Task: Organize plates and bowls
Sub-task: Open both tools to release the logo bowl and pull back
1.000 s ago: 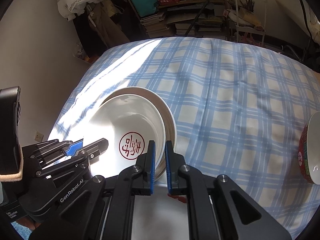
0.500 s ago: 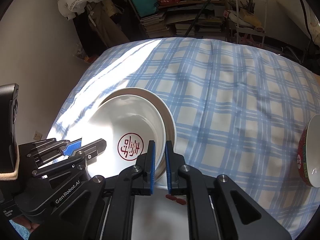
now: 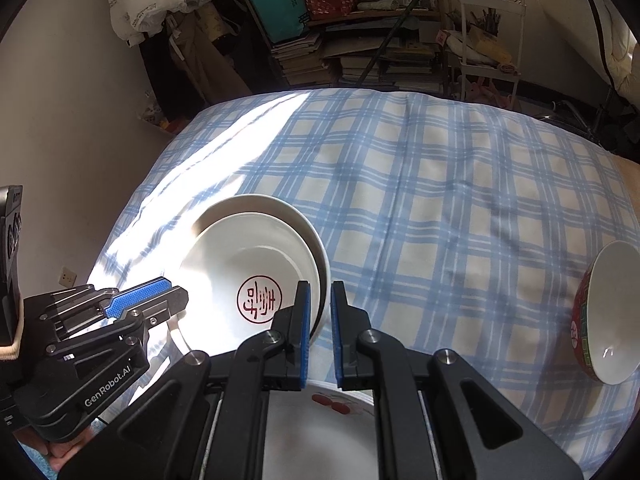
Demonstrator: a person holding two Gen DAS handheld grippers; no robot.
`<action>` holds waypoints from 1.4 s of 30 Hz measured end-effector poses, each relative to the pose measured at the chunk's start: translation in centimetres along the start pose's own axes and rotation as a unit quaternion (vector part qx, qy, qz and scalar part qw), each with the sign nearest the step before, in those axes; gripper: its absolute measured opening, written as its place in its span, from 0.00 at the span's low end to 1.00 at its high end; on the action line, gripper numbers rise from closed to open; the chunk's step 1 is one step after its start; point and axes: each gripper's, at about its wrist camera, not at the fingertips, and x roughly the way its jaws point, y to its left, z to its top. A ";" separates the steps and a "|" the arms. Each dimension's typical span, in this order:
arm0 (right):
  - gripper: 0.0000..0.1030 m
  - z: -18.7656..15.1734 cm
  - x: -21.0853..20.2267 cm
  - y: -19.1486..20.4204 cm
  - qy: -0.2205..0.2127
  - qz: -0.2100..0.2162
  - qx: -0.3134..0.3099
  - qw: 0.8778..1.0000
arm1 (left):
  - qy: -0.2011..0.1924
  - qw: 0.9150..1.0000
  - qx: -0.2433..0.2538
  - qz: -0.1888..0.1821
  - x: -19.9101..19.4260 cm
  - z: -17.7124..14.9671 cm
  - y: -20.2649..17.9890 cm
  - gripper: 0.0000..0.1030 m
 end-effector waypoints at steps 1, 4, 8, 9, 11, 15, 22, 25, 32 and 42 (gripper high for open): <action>0.11 0.1 -0.3 -0.2 -0.001 -0.001 0.005 1.000 | 0.001 1.000 0.000 0.003 -0.1 0.0 -0.1 0.17; 0.25 0.3 -1.2 -0.9 -0.008 -0.003 0.018 1.000 | -0.001 1.000 -0.002 0.013 -0.5 0.3 -0.5 0.24; 0.47 0.2 -2.5 -1.9 -0.020 -0.012 0.034 0.999 | -0.011 1.000 -0.009 0.020 -1.7 0.6 -0.7 0.42; 0.49 0.2 -2.8 -2.2 -0.020 -0.016 0.038 0.999 | -0.018 1.000 -0.008 0.023 -2.1 0.6 -0.8 0.47; 0.60 0.1 -3.6 -2.8 -0.023 -0.023 0.045 0.998 | -0.033 0.999 -0.002 0.034 -3.0 0.7 -1.3 0.57; 0.75 -0.1 -5.4 -4.0 -0.035 -0.036 0.051 0.997 | -0.046 0.998 0.012 0.029 -4.5 1.1 -2.5 0.75; 0.92 -0.3 -8.8 -7.2 -0.060 -0.065 0.065 0.994 | -0.052 0.998 0.035 0.024 -5.2 2.0 -6.1 0.79; 0.93 -0.3 -10.3 -8.8 -0.069 -0.079 0.070 0.992 | -0.053 0.997 0.046 0.020 -5.1 2.5 -7.7 0.79; 0.93 -0.4 -12.9 -13.7 -0.094 -0.094 0.116 0.984 | -0.056 0.997 0.055 -0.009 -4.7 4.4 -11.9 0.79; 0.93 -1.0 -13.2 -18.7 -0.083 -0.118 0.145 0.979 | -0.069 0.991 0.099 -0.051 -3.6 6.1 -19.2 0.79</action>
